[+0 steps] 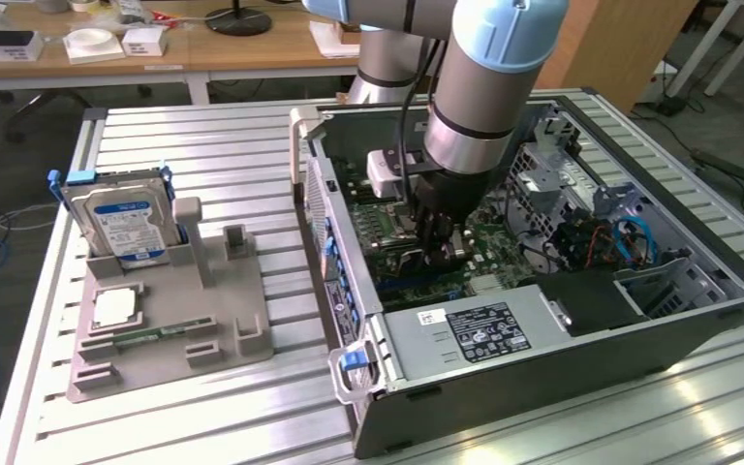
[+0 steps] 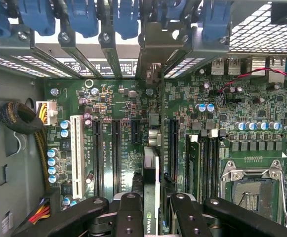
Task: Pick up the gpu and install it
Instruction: 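Insert the gpu into the slot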
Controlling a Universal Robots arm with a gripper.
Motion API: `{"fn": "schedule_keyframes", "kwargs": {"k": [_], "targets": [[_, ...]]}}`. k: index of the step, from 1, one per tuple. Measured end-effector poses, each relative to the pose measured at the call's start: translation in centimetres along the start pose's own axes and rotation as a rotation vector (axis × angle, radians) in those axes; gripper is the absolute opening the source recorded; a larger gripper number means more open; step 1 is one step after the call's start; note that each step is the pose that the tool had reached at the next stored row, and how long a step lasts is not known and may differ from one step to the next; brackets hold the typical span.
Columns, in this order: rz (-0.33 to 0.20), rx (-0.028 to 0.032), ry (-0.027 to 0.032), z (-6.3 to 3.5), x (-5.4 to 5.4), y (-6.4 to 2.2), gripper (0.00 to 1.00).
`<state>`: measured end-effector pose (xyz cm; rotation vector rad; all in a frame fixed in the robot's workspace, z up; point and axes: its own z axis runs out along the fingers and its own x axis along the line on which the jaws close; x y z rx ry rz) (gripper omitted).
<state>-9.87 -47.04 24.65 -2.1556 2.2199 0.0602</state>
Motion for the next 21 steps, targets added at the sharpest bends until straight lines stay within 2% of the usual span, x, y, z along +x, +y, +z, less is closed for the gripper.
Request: {"fn": "schedule_keyframes", "kwargs": {"k": [21], "targets": [[0.0, 0.0006, -0.0013, -0.27, -0.02, 0.35, 0.26]]}}
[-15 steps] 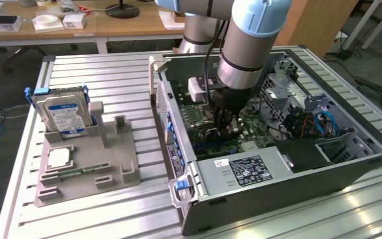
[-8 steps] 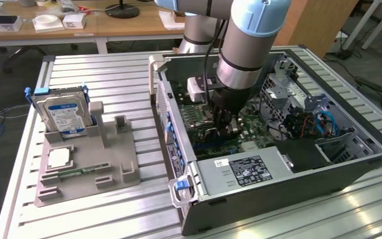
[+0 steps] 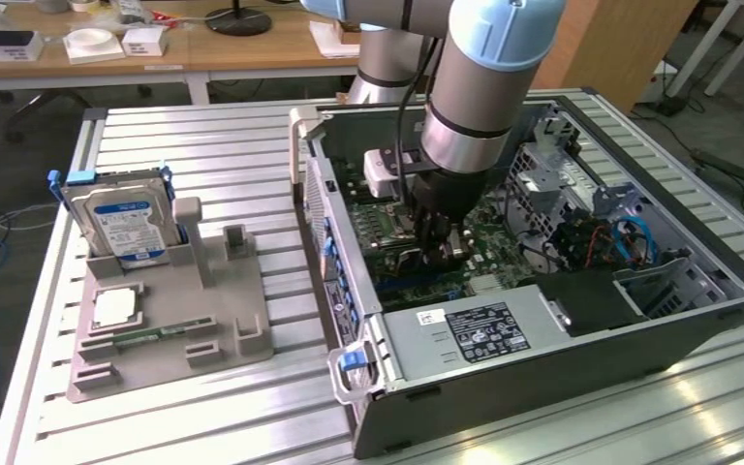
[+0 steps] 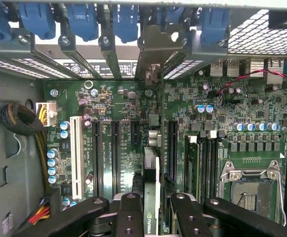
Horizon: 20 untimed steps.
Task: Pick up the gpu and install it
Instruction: 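Insert the gpu into the slot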
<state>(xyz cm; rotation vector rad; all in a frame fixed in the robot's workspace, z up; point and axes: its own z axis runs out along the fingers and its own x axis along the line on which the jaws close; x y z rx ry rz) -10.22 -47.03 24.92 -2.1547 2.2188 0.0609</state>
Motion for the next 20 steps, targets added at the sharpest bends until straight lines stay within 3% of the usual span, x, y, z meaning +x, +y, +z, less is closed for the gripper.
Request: {"fn": "schedule_keyframes", "kwargs": {"k": [20], "targets": [[0.0, 0.0, 0.0, -0.07, -0.12, 0.03, 0.26]]}}
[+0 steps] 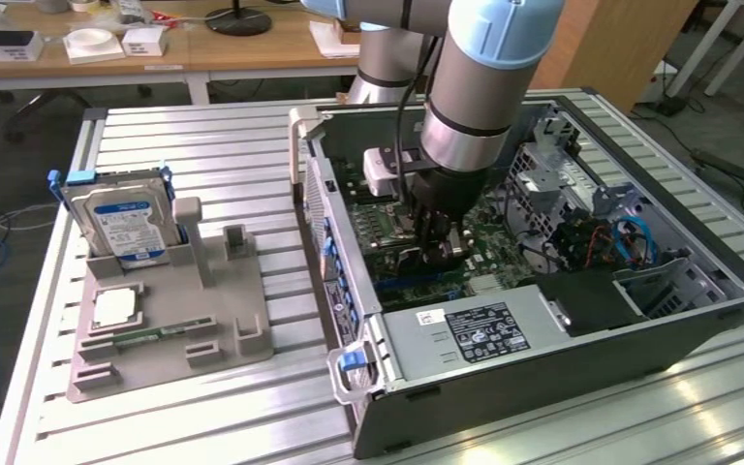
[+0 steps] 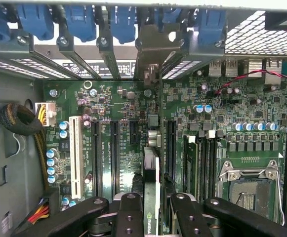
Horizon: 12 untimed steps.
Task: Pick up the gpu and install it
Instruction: 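Insert the gpu into the slot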
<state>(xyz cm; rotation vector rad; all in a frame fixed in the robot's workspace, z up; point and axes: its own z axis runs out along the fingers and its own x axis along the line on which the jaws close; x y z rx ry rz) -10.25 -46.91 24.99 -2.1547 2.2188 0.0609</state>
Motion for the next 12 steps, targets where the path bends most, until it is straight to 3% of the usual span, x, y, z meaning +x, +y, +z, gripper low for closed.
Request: {"fn": "schedule_keyframes", "kwargs": {"k": [12], "targets": [[0.0, -0.0001, -0.0017, 0.07, 0.0, 0.02, 0.26]]}}
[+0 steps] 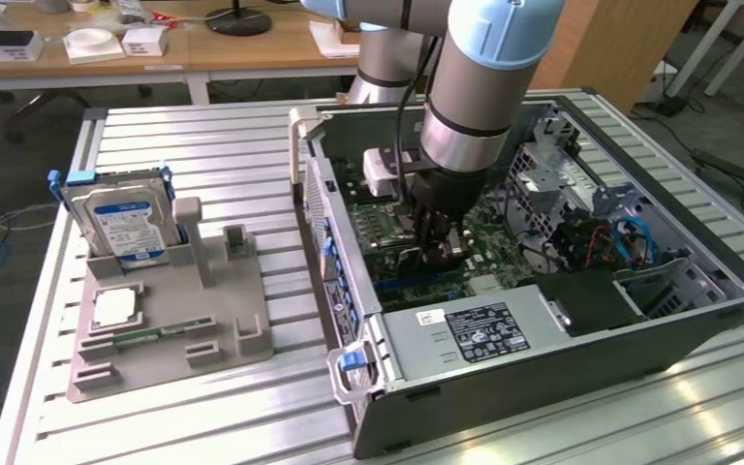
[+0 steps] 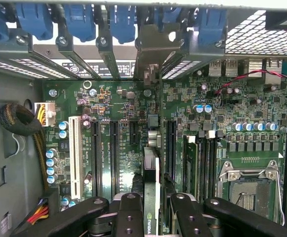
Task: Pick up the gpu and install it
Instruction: 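Insert the gpu into the slot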
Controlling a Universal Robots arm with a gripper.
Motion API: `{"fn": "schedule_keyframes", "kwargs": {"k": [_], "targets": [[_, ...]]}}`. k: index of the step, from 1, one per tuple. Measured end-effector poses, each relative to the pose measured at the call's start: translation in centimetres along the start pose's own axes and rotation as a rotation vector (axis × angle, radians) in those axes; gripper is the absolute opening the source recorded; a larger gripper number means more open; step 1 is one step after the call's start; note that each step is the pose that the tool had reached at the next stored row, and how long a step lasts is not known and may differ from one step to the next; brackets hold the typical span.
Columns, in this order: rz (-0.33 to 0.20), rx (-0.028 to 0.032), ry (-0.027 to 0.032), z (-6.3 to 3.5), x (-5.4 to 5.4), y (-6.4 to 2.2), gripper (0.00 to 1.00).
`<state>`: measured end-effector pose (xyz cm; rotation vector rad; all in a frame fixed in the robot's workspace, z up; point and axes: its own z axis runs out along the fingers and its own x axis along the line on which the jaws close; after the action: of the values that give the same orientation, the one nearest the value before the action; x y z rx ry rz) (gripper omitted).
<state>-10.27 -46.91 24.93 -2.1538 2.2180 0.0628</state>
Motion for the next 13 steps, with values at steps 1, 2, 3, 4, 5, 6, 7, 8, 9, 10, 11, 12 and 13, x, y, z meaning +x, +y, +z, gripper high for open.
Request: {"fn": "schedule_keyframes", "kwargs": {"k": [1, 2, 3, 4, 5, 6, 7, 8, 9, 10, 11, 12, 13], "targets": [[0.0, 0.0, 0.0, 0.0, 0.0, 0.0, 0.26], [0.0, 0.0001, -0.0001, -0.04, 0.0, 0.0, 0.26], [0.0, 0.0001, -0.0008, -0.09, 0.0, 0.0, 0.26], [0.0, 0.0002, -0.0015, -0.1, -0.01, 0.0, 0.26], [0.0, 0.0002, -0.0019, -0.11, -0.02, 0.0, 0.26], [0.0, 0.0002, -0.0019, -0.12, -0.02, 0.0, 0.26], [0.0, 0.0001, -0.0017, -0.13, -0.01, 0.0, 0.26], [0.0, 0.0, -0.0016, -0.13, -0.01, 0.0, 0.26], [0.0, 0.0, -0.0016, -0.13, -0.01, 0.0, 0.26], [0.0, -0.0001, -0.0015, -0.14, 0.01, 0.0, 0.26], [0.0, -0.0002, -0.0014, -0.15, 0.03, 0.0, 0.26], [0.0, -0.0001, -0.0015, -0.14, 0.03, 0.0, 0.26], [0.0, -0.0001, -0.0015, -0.14, 0.03, 0.0, 0.26]]}}
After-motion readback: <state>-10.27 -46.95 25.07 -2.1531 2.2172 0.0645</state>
